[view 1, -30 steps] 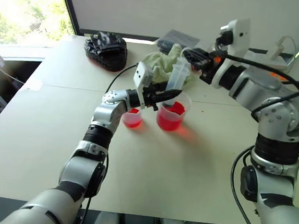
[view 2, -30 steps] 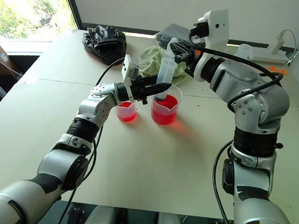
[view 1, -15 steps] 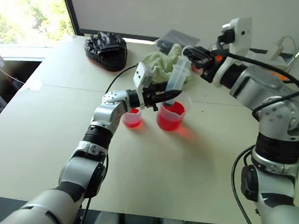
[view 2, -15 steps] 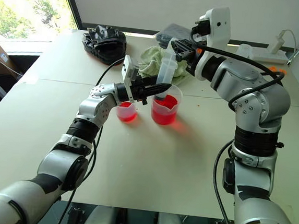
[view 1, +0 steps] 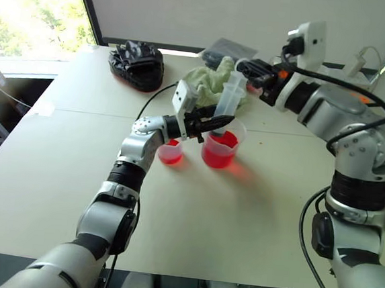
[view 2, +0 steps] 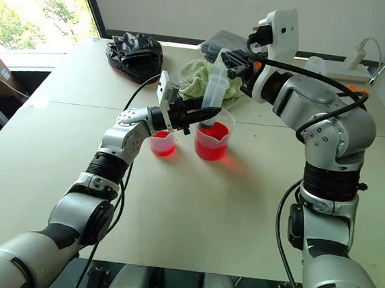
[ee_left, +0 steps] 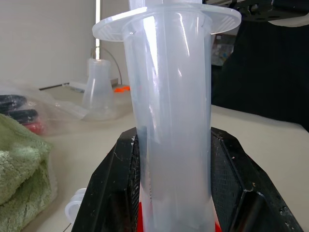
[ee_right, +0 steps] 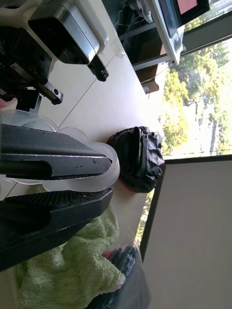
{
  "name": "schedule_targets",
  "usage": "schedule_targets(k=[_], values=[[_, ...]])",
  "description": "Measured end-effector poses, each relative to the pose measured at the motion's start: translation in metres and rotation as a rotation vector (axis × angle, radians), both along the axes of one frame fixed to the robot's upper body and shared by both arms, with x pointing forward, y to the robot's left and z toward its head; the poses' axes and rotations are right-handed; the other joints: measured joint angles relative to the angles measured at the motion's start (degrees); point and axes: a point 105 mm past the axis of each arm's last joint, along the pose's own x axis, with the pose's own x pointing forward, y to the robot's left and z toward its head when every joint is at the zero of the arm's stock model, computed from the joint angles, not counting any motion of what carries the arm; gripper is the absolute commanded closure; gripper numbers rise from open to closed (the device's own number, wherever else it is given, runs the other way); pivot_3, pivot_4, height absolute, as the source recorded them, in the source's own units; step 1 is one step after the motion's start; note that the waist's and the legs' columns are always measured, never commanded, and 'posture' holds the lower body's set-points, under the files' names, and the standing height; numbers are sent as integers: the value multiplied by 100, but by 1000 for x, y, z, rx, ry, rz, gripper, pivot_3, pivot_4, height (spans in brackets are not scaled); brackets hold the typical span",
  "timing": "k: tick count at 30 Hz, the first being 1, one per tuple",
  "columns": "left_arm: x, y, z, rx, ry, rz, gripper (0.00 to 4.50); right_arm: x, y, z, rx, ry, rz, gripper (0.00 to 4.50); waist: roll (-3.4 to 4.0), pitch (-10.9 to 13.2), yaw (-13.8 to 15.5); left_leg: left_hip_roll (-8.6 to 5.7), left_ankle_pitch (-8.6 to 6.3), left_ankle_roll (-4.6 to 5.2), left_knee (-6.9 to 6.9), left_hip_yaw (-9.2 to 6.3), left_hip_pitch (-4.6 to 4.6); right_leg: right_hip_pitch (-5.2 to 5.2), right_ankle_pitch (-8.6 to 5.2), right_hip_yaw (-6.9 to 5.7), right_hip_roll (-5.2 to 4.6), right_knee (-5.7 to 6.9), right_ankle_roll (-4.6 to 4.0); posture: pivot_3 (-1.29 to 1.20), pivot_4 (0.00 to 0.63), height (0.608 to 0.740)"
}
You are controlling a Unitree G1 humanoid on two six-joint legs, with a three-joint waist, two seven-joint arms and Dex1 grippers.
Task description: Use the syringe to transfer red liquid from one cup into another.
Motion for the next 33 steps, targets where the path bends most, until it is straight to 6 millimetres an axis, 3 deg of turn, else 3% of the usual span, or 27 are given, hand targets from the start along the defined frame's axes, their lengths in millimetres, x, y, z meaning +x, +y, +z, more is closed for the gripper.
schedule_targets(k=[3, 7, 28, 33], values=[[-1, -3, 3, -9, -14, -6, 3138, 0, -7, 4, 13, -9, -18, 2730, 0, 0, 15, 0, 0, 0, 0, 0, 0, 0, 0, 0, -1, -1, 0, 0, 150, 740], [-3, -3, 6, -12, -37, -17, 3138, 1, -17, 7, 24, -16, -53, 559, 0, 0, 9, 0, 0, 0, -1, 0, -1, 0, 0, 0, 0, -1, 0, 0, 150, 740], [-6, -10, 5, 5, -74, -64, 3138, -25, -47, 10, 46, 113, 61, 559, 0, 0, 18, 0, -9, 17, -5, 0, -3, 0, 0, 1, 0, -9, 0, 0, 150, 740], [-6, -10, 5, 7, -74, -65, 3138, -40, -47, 9, 96, 135, 184, 559, 0, 0, 21, 1, -13, 24, -5, 0, -4, 0, 0, 0, 0, -12, 0, 0, 150, 740]])
